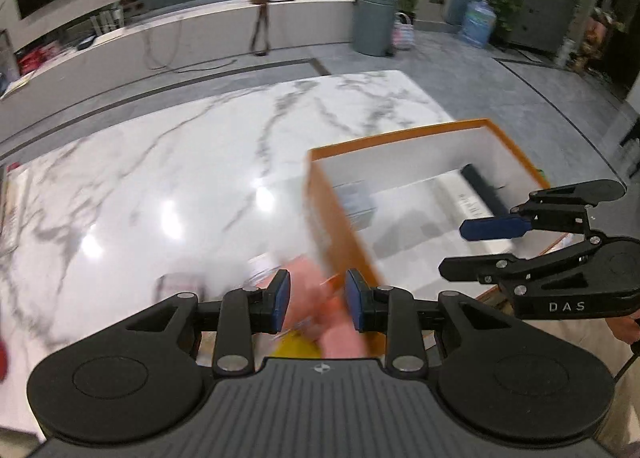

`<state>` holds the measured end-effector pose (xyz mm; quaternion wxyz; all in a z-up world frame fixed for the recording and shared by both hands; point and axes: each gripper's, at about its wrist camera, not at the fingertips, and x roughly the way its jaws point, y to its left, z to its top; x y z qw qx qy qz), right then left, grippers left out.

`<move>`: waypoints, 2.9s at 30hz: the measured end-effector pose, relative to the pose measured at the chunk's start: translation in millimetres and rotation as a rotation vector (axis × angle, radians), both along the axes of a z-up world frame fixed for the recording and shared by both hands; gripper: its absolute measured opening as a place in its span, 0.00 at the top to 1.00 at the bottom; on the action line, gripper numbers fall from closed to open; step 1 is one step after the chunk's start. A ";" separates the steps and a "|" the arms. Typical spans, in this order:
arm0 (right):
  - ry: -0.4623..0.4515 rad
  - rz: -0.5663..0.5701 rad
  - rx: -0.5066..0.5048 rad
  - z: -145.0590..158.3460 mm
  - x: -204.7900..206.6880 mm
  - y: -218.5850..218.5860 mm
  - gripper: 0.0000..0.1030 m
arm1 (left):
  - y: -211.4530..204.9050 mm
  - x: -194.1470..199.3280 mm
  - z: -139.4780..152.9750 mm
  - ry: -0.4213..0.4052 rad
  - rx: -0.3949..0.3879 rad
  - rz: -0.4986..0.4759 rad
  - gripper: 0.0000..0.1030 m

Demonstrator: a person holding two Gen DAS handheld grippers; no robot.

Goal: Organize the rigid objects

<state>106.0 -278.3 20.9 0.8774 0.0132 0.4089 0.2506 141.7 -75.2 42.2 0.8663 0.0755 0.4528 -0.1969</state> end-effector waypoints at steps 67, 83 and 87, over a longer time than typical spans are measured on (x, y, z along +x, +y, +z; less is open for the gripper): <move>0.143 0.622 -0.441 -54.3 96.9 161.6 0.47 | 68.4 59.1 -147.7 0.110 0.077 -0.151 0.32; 0.081 0.535 -0.398 -56.5 91.7 153.0 0.46 | 68.8 51.4 -137.4 0.065 0.062 -0.094 0.35; 0.038 0.504 -0.337 -32.1 88.9 142.9 0.46 | 69.8 40.6 -112.5 0.010 0.030 -0.086 0.35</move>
